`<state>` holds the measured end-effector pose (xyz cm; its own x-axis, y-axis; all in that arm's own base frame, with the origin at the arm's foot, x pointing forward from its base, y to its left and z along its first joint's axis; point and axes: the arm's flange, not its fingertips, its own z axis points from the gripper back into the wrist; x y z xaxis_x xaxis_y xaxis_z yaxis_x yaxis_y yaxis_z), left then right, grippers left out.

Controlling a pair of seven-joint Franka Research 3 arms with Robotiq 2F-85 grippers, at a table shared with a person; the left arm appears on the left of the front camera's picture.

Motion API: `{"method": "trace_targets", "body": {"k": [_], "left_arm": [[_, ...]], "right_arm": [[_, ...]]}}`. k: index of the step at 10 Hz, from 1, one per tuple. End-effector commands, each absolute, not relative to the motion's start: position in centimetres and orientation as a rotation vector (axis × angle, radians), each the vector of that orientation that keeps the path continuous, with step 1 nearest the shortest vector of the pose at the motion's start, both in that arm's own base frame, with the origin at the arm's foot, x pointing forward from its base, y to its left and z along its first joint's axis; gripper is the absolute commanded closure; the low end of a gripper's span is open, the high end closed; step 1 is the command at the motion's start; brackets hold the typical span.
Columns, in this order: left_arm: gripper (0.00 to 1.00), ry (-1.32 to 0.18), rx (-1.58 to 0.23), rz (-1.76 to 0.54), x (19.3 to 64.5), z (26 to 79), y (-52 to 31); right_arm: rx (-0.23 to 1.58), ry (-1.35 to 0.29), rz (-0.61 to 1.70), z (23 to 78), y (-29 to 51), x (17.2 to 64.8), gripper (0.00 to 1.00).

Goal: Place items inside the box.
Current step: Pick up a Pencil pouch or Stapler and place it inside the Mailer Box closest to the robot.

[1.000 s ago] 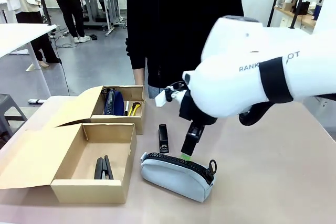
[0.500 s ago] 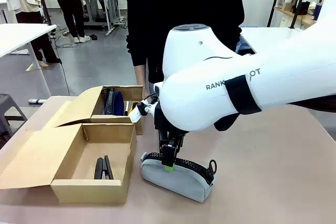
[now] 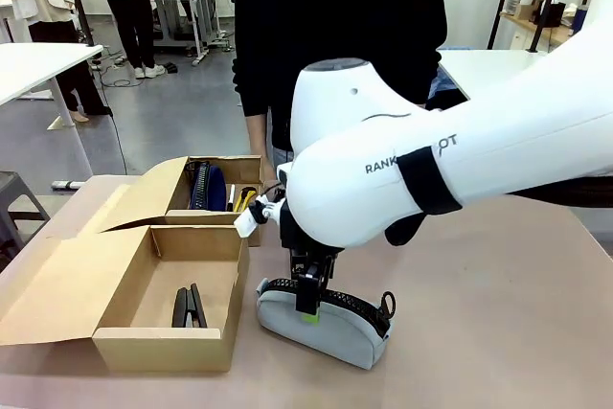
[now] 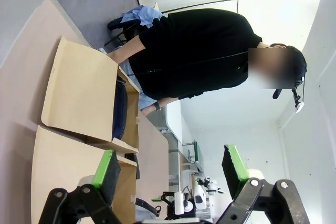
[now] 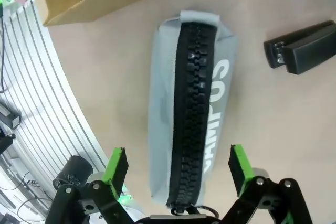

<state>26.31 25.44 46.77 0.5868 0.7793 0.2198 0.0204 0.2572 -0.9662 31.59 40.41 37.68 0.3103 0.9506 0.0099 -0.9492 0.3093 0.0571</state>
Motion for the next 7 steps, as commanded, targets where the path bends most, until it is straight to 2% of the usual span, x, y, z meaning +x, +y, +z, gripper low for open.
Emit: {"method": "trace_targets", "body": {"k": [1,3,6,7], "left_arm": [[0.00,-0.847,-1.234,0.584,26.3,46.7,25.4],[0.00,-0.847,-1.234,0.584,26.3,46.7,25.4],[0.00,-0.847,-1.234,0.584,26.3,46.7,25.4],[0.00,-0.847,-1.234,0.584,26.3,46.7,25.4]], "right_arm": [[0.057,0.080,1.241,34.5,40.9,31.9,0.00],[0.039,0.124,1.221,32.3,40.5,32.2,0.00],[0.050,0.096,1.215,32.3,40.6,32.2,0.00],[0.020,0.106,1.207,32.2,40.4,32.3,0.55]]}}
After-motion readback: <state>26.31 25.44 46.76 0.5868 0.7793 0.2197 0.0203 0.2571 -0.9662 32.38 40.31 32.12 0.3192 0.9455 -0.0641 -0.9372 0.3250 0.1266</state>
